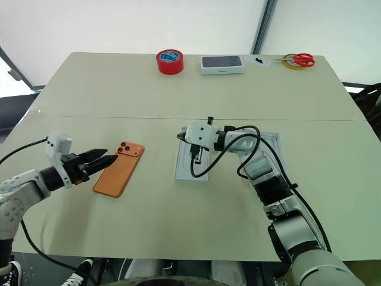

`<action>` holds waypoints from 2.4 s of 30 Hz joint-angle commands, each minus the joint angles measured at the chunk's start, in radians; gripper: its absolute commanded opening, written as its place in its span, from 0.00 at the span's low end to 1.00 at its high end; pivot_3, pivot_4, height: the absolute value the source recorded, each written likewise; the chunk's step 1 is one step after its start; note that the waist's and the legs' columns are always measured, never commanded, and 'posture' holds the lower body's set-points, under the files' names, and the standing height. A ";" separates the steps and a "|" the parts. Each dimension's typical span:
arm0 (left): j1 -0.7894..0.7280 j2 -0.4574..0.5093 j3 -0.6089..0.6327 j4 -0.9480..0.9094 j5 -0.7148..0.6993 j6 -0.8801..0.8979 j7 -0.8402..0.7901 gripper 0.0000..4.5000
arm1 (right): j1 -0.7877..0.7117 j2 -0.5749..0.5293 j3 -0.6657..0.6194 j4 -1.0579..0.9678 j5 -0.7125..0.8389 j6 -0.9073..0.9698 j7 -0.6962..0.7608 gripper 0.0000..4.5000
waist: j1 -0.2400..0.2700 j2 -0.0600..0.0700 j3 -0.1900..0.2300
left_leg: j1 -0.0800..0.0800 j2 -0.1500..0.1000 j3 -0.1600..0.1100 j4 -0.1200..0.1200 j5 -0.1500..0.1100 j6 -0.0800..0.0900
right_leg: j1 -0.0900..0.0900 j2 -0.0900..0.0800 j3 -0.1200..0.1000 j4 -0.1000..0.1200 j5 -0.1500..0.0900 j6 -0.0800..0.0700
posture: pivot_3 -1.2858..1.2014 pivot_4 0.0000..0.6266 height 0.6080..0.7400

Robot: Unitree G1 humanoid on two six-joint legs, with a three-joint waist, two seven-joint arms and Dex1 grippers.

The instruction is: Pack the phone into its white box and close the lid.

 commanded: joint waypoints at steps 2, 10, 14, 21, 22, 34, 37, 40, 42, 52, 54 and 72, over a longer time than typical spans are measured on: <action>0.001 0.097 0.007 0.136 0.043 0.004 -0.119 0.65 | -0.051 0.086 0.085 -0.057 -0.051 0.049 -0.032 0.01 | -0.007 0.000 0.000 | 0.000 0.000 0.000 -0.001 0.000 0.000 | -0.001 0.000 0.000 0.001 -0.001 -0.001 | 0.52 0.24 1.00; -0.134 0.106 -0.056 0.320 0.041 0.117 -0.222 0.65 | -0.151 0.165 0.329 0.061 -0.207 0.125 0.085 0.01 | -0.012 -0.002 -0.001 | 0.000 -0.001 0.000 -0.001 0.000 0.000 | -0.002 0.000 0.000 0.002 -0.001 -0.001 | 0.52 0.24 1.00; -0.157 0.099 -0.132 0.320 0.084 0.134 -0.244 0.65 | -0.172 0.202 0.352 0.096 -0.208 0.175 0.116 0.01 | -0.015 -0.002 -0.001 | -0.001 -0.001 0.000 -0.001 0.000 0.000 | -0.002 -0.001 0.000 0.002 -0.001 -0.001 | 0.52 0.24 1.00; -0.190 0.026 -0.208 0.384 0.087 0.198 -0.299 0.65 | -0.154 0.223 0.353 0.118 -0.224 0.191 0.102 0.01 | -0.015 -0.001 -0.003 | 0.000 -0.001 0.000 -0.001 0.000 0.000 | -0.002 -0.001 0.000 0.003 -0.001 -0.001 | 0.52 0.24 1.00; -0.190 0.010 -0.224 0.381 0.094 0.198 -0.303 0.65 | -0.154 0.223 0.352 0.117 -0.227 0.187 0.094 0.01 | -0.014 0.000 -0.003 | 0.000 -0.001 0.000 -0.001 0.000 0.000 | -0.002 -0.001 0.000 0.003 -0.001 -0.001 | 0.52 0.24 1.00; -0.251 -0.088 -0.271 0.339 0.113 0.252 -0.302 0.65 | -0.137 0.193 0.332 0.097 -0.223 0.191 0.087 0.01 | 0.011 0.004 -0.008 | 0.003 -0.006 0.000 0.000 -0.001 0.002 | -0.002 -0.006 0.000 0.003 0.000 -0.001 | 0.52 0.24 1.00; -0.263 -0.090 -0.262 0.345 0.110 0.277 -0.295 0.65 | -0.138 0.194 0.328 0.102 -0.223 0.194 0.079 0.01 | 0.011 0.004 -0.008 | 0.003 -0.006 0.000 0.000 -0.001 0.002 | -0.002 -0.006 0.000 0.003 0.000 -0.001 | 0.52 0.24 1.00; -0.304 -0.109 -0.225 0.341 0.057 0.381 -0.273 0.65 | -0.144 0.196 0.322 0.120 -0.223 0.189 0.070 0.01 | 0.011 0.004 -0.008 | 0.003 -0.006 0.000 0.000 -0.001 0.002 | -0.002 -0.006 0.000 0.003 0.000 -0.001 | 0.52 0.24 1.00; -0.318 -0.109 -0.234 0.331 0.073 0.404 -0.252 0.65 | -0.144 0.195 0.323 0.123 -0.226 0.179 0.068 0.01 | 0.012 0.004 -0.008 | 0.003 -0.006 0.000 0.000 -0.001 0.002 | -0.001 -0.006 0.000 0.003 0.000 -0.001 | 0.52 0.24 1.00; -0.351 -0.158 -0.222 0.230 0.087 0.462 -0.159 0.65 | -0.145 0.187 0.314 0.140 -0.232 0.156 0.055 0.01 | 0.013 0.003 -0.008 | 0.002 -0.007 -0.001 0.001 -0.001 0.002 | 0.000 -0.006 0.000 0.003 0.000 -0.001 | 0.52 0.24 1.00; -0.360 -0.166 -0.244 0.227 0.128 0.440 -0.118 0.65 | -0.144 0.184 0.315 0.141 -0.234 0.150 0.053 0.01 | 0.013 0.003 -0.008 | 0.002 -0.007 -0.001 0.001 -0.001 0.001 | 0.001 -0.006 0.000 0.003 0.000 -0.001 | 0.52 0.24 1.00; -0.334 -0.242 -0.119 0.294 0.002 0.512 -0.096 0.25 | -0.138 0.170 0.316 0.132 -0.240 0.143 0.044 0.00 | 0.009 0.002 -0.008 | 0.001 -0.007 -0.001 0.001 0.000 0.000 | 0.001 -0.005 -0.001 0.004 0.000 -0.001 | 0.52 0.24 1.00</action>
